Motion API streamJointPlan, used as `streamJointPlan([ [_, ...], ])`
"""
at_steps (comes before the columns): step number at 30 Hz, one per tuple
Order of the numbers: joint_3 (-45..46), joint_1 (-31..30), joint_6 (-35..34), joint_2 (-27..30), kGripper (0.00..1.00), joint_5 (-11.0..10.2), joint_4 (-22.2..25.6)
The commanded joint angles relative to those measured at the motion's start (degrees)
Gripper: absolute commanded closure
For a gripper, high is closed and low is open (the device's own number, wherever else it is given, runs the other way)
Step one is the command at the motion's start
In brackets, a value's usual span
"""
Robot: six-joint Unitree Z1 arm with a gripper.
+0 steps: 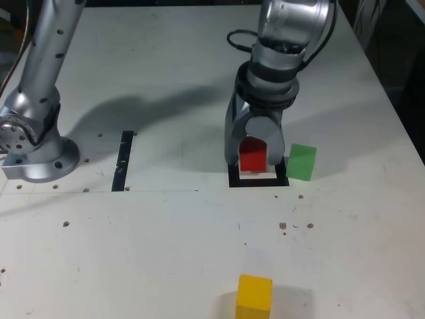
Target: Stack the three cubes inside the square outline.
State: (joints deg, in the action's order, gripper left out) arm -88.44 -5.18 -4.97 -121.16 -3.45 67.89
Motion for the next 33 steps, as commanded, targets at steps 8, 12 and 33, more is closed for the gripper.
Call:
streamJointPlan([
  [8,1.4,0.5,-0.6,-0.5,0.79,-1.5,-1.4],
  [12,1.3,0.5,-0.3,-1.1,0.73,-1.8,-2.0],
  [33,1.8,0.4,1.4,2.3,0.01,-3.2,-0.4],
])
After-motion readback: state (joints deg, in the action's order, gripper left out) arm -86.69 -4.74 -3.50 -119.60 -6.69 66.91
